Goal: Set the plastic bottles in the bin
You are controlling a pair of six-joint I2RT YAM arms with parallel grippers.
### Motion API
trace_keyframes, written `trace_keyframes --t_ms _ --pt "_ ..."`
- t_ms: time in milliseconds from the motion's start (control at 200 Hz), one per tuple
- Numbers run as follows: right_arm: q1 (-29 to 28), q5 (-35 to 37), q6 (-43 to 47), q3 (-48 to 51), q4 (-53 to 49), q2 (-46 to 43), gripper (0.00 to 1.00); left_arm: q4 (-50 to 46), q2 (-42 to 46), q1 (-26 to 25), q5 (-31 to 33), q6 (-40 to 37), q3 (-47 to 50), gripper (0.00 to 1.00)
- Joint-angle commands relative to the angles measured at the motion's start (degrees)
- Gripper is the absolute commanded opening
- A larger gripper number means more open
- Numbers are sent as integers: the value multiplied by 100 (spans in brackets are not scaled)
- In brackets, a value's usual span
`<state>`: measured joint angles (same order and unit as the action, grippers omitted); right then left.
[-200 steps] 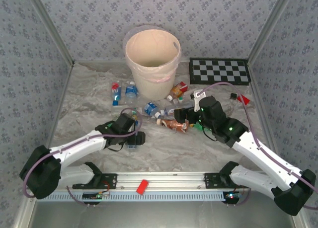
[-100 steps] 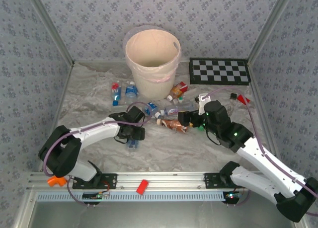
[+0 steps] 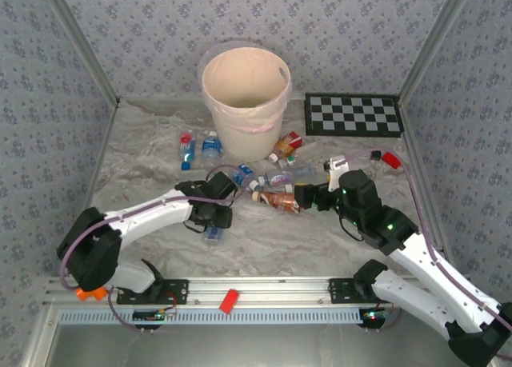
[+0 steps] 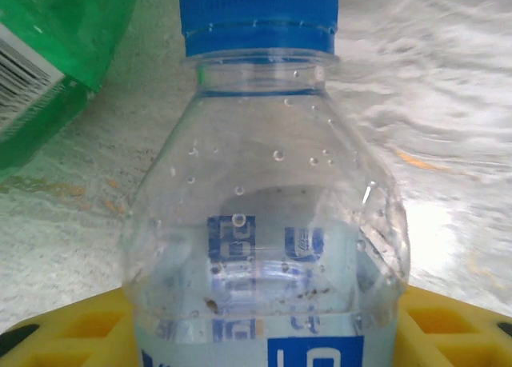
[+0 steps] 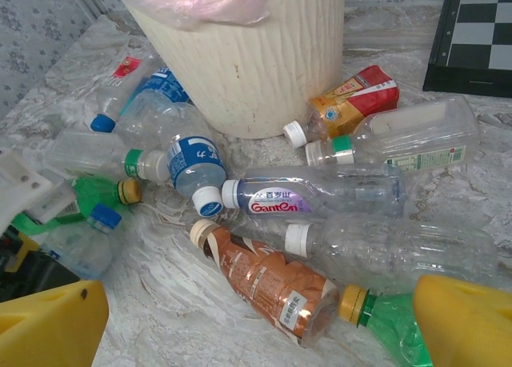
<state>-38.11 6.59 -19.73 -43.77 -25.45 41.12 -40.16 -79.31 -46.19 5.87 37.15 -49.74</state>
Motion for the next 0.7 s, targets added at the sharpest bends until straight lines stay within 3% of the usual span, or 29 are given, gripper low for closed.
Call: trace_keyframes --t_ms 0,265,425,695 --pt "52 40 44 57 -222 -318 100 -495 571 -65 199 50 -612 55" --pt "102 29 -9 97 -444 -881 100 -1256 858 -51 854 -546 -2523 55" --pt "111 50 -31 12 -615 -976 100 -1900 108 12 1139 -927 -4618 55" --pt "120 202 -137 -56 -799 -1235 100 -1736 -1241 576 971 -1676 -7130 54"
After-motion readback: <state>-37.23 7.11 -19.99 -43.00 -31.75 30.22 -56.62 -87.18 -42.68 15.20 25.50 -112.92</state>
